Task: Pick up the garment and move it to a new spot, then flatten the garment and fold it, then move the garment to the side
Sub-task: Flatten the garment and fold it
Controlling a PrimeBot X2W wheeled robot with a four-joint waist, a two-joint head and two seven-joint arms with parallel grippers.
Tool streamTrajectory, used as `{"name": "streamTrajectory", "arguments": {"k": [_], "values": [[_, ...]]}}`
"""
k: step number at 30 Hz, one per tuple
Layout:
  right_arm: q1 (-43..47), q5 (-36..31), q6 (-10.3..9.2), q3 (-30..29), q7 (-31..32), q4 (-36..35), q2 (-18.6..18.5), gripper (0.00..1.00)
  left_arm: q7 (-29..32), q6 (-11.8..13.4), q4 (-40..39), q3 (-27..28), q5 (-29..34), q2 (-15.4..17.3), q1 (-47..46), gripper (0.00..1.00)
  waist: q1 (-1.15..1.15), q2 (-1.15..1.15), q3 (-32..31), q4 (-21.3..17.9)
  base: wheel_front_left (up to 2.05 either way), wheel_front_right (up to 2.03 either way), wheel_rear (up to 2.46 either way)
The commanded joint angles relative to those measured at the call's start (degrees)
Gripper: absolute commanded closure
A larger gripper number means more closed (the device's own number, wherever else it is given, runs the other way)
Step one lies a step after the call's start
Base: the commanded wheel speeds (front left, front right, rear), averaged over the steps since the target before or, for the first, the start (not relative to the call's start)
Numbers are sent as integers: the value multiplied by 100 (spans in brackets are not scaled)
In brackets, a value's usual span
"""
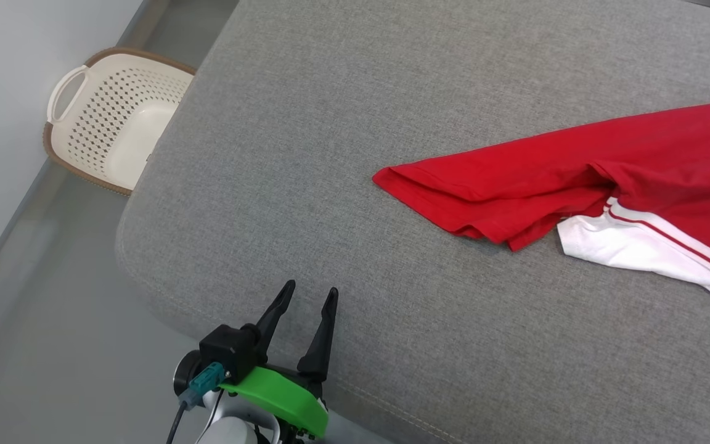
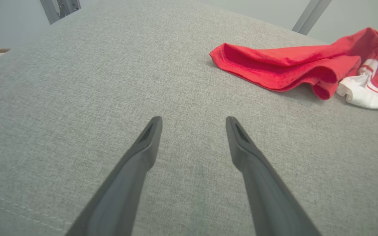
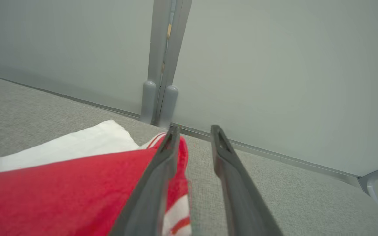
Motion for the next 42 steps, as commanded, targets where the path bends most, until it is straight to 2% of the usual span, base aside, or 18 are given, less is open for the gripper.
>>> {"name": "streamTrajectory", "arguments": {"k": [1,7,15,22,27,33,42], "values": [[-10,-113,-11,-172,-23,-30,109,0,-2,-27,15,28,50,11,-40,0,0,0,-55,-113,0,0,0],[637,-221,-11,-650,-24,-834,768,0,-2,-36,68,139,138,12,-68,0,0,0,-324,-451,0,0,0],[2281,294,-11,-375,-24,-2366,1867,0,-2,-83,246,369,267,13,142,0,0,0,-951,-958,0,0,0],[3450,729,-10,143,-22,-3174,2375,0,-2,-113,390,513,349,13,350,0,0,0,-1386,-1227,0,0,0],[4027,948,-10,439,-22,-3341,2602,0,-2,-135,431,617,366,13,539,0,0,0,-1589,-1303,0,0,0],[4355,1105,-10,605,-22,-3199,2806,0,-2,-139,438,661,364,13,663,0,0,0,-1621,-1303,0,0,0],[4122,1316,-10,669,-22,-2822,2939,0,-2,-143,422,617,314,13,507,0,0,0,-1294,-1148,0,0,0]]}}
